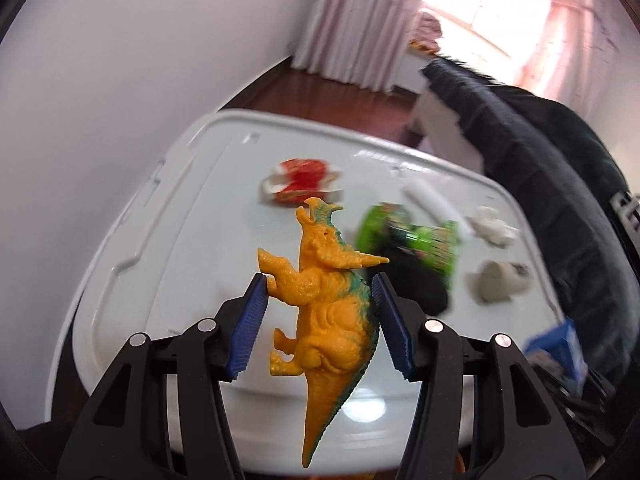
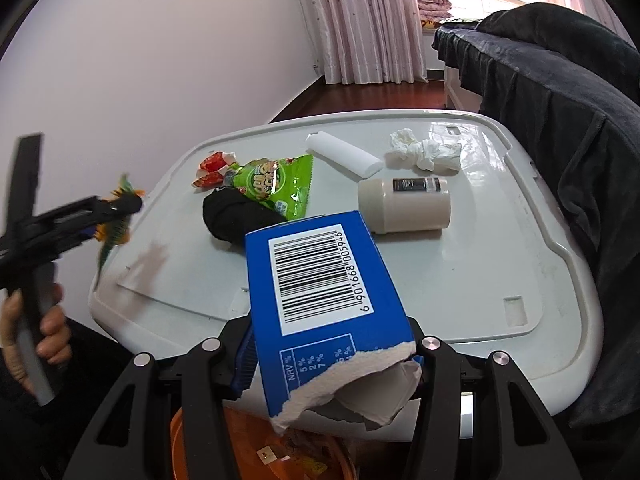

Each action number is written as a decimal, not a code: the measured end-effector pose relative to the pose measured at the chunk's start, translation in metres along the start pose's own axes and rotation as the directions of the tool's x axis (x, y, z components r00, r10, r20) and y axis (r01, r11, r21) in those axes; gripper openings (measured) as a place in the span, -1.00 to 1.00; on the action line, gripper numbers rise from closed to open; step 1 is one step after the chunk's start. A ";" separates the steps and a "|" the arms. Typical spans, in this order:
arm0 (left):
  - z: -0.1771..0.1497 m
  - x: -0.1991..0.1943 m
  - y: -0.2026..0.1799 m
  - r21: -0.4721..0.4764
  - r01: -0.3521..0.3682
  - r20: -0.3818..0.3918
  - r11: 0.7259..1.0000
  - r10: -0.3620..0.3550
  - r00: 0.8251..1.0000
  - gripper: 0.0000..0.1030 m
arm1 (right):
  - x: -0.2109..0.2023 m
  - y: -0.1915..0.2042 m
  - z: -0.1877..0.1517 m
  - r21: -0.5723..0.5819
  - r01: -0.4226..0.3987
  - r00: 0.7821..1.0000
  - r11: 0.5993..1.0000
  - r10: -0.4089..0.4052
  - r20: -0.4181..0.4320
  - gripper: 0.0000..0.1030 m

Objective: Collect trash
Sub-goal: 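Grasp the yellow toy dinosaur with the left tool, then carry the dinosaur and the milk carton over the orange bin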

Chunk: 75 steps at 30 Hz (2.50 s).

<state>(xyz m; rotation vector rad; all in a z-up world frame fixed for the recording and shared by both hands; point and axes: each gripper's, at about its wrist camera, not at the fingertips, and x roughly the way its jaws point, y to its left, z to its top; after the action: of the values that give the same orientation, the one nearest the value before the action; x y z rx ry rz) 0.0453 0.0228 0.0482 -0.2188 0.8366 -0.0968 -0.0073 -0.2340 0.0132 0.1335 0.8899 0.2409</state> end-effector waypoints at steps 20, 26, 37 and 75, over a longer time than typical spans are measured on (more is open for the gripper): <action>-0.093 -0.081 -0.037 0.215 0.097 -0.034 0.972 -0.092 0.995 0.01 | -0.056 0.030 -0.044 -0.063 -0.007 1.000 0.998 0.008 0.021 0.00; -0.110 -0.093 -0.044 0.255 0.118 -0.040 0.960 -0.112 0.993 0.01 | -0.079 0.038 -0.059 -0.051 -0.004 0.999 0.999 0.006 0.036 0.00; -0.146 -0.086 -0.054 0.275 0.151 -0.165 0.949 -0.108 0.980 0.01 | -0.092 0.035 -0.086 0.031 -0.022 0.999 0.999 0.023 -0.034 0.00; -0.154 -0.065 -0.051 0.232 0.155 -0.254 0.960 -0.094 0.963 0.01 | -0.069 0.038 -0.105 0.039 -0.055 0.987 0.998 0.060 -0.148 0.00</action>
<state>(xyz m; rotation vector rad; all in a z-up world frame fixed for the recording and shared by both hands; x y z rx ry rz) -0.1126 -0.0397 0.0077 -0.0209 1.0424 -0.3521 -0.1369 -0.2142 0.0075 0.1758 1.0400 0.2920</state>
